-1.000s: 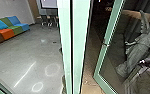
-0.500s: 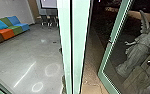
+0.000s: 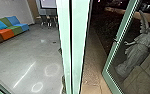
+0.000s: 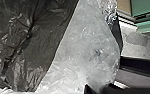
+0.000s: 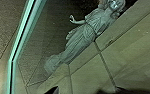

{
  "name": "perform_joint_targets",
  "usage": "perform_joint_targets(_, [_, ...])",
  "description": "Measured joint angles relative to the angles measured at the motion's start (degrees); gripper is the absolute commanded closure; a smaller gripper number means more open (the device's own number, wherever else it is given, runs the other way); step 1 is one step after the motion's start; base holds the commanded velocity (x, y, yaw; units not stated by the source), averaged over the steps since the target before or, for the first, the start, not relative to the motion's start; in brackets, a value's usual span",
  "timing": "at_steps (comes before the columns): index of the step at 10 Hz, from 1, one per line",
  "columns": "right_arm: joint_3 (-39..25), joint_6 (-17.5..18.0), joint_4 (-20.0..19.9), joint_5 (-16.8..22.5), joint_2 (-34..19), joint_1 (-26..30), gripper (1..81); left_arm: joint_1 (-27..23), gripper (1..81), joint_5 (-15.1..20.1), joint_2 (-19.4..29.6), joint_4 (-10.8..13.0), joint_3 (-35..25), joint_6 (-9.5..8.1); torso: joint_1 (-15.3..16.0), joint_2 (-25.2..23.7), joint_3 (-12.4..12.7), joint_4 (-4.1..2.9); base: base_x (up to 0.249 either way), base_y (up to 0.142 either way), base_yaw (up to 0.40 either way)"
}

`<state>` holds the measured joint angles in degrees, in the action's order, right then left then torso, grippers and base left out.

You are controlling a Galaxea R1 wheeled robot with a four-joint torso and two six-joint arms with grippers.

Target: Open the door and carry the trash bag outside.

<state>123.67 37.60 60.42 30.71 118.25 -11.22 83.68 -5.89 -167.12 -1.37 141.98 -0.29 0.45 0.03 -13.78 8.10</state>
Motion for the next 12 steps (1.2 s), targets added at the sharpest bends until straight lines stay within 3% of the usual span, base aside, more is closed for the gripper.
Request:
perform_joint_targets(4, [-11.6,0.6,-12.9,5.5,3.7,0.2,1.0,0.2,81.1,-0.3,0.2,0.0,-0.3,0.0,0.0,0.0,0.0,0.0,0.0,0.0,0.0])
perform_joint_targets(7, [-18.0,2.8,-17.0,8.1,3.4,-2.4,1.0,0.2,81.1,-0.4,0.2,0.0,-0.3,0.0,0.0,0.0,0.0,0.0,0.0,0.0,0.0])
perform_joint_targets(10, [-29.9,8.7,-19.3,8.4,3.1,-9.4,1.0,0.2,81.1,-0.7,0.4,0.0,-0.4,0.0,0.0,0.0,0.0,0.0,0.0,0.0,0.0])
perform_joint_targets(12, [-34.5,12.1,-19.6,8.5,1.7,-15.9,1.0,0.2,81.1,-0.9,0.5,0.0,-0.4,0.0,0.0,0.0,0.0,0.0,0.0,0.0,0.0])
